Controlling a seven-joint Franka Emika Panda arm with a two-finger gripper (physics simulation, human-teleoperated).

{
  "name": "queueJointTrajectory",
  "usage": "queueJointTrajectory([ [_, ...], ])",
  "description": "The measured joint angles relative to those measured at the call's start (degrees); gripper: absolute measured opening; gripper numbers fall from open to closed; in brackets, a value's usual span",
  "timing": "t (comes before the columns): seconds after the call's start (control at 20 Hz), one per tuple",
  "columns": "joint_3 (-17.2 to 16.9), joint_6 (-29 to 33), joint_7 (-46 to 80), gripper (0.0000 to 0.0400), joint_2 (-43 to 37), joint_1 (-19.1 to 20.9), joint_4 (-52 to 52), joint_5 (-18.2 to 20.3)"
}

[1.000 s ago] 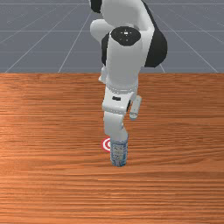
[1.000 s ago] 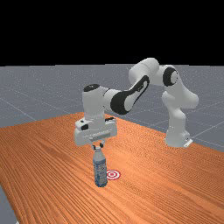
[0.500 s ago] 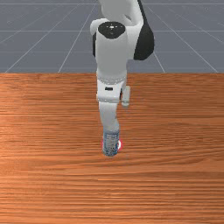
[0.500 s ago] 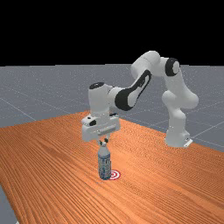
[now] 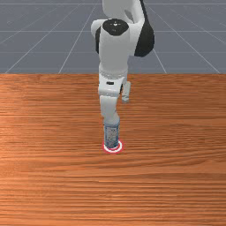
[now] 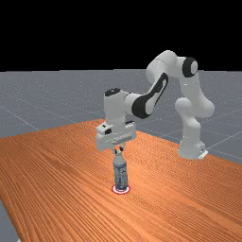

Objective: Pick up the bottle and put it on the marker

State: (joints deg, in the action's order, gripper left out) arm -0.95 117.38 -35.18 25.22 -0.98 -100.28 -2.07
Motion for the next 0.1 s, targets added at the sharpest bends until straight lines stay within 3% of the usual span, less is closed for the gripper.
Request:
queueJointTrajectory([
  [0.1, 0.0, -0.2, 0.0, 0.0129, 0.2, 0.0, 0.2, 0.0],
])
